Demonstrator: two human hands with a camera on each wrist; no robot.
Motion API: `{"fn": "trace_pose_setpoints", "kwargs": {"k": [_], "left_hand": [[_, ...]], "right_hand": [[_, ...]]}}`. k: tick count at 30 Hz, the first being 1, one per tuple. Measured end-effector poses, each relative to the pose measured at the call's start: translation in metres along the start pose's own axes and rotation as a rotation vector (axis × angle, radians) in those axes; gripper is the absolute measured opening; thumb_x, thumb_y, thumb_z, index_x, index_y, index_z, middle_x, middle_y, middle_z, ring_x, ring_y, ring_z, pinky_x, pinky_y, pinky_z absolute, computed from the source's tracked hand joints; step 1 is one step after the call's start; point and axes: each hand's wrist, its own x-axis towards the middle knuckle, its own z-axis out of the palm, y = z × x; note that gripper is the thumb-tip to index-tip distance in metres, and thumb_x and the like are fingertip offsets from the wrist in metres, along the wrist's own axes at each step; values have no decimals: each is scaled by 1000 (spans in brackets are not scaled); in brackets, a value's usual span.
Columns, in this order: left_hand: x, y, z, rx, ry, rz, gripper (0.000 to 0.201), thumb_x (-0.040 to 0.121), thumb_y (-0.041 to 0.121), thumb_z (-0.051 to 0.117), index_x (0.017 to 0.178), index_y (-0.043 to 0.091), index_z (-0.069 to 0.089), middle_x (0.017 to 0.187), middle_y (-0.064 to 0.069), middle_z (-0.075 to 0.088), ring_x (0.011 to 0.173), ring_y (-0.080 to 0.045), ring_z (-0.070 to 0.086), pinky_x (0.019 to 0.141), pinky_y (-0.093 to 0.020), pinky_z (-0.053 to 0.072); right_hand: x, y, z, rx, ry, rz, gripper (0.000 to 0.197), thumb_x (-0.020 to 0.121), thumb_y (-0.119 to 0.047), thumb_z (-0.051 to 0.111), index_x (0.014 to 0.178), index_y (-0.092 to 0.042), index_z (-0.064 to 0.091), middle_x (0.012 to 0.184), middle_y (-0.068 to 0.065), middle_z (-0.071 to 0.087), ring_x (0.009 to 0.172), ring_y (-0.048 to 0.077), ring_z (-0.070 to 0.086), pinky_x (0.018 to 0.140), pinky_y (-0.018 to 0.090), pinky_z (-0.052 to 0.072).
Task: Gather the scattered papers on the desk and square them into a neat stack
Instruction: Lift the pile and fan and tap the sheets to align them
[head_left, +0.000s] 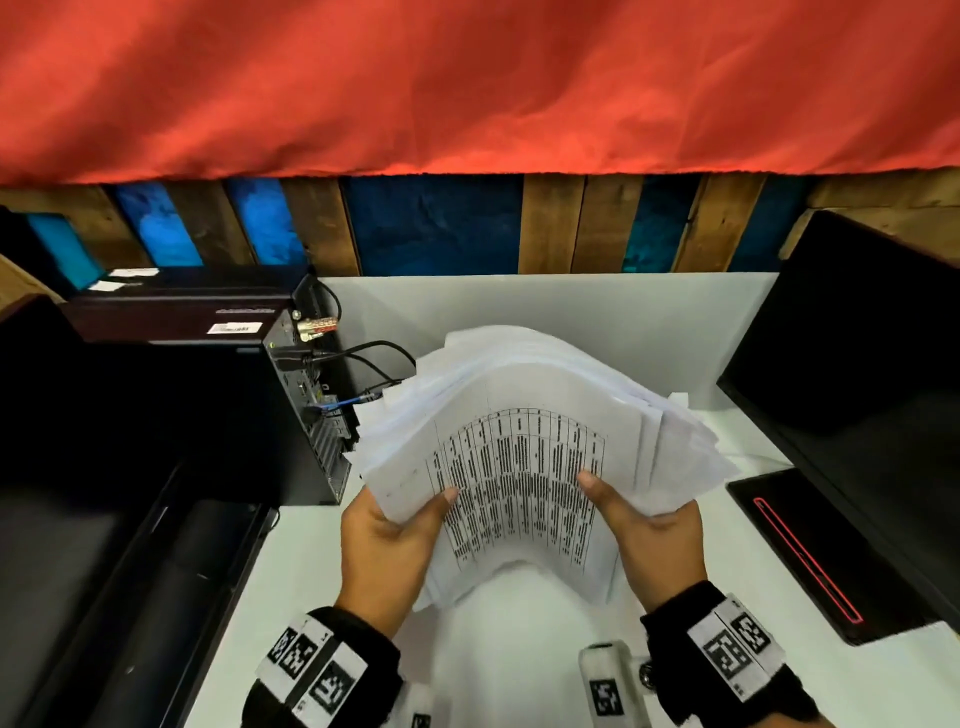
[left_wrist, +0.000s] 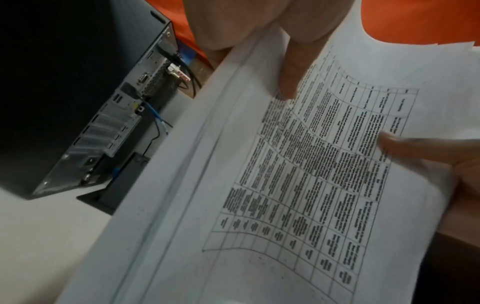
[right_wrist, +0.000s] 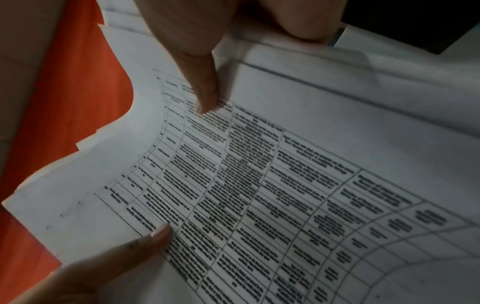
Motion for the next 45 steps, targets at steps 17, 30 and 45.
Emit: {"fn": "trace_pose_setpoints", "kwargs": {"k": [17,30,45], "left_hand": [[27,53,28,170,1,292,17,76,17,79,83,32,74,91,0,68,86,1,62,78,-4,42],[36,36,-7,42,14,265,22,78,37,66,87,18,71,93,4,67,92,-9,62,88,-20,45],[28,48,26,248,131,297,16,78,42,68,82,27,67,88,3,63,84,-1,59,75,-5,41]], "right_hand": [[-15,-20,-3,-69,-51,-159,53,60,3,84,99,-29,69,94,-10,75,87,7,72,80,29,59],[-13,-10,-9,-570,86,-700,38,74,-15,77,108,-28,65,109,-1,52,102,-4,53,78,5,46],[-18,-5,-11,-593,56,-751,48,76,-13,74,121,-25,62,107,0,53,96,3,58,80,9,47]]}}
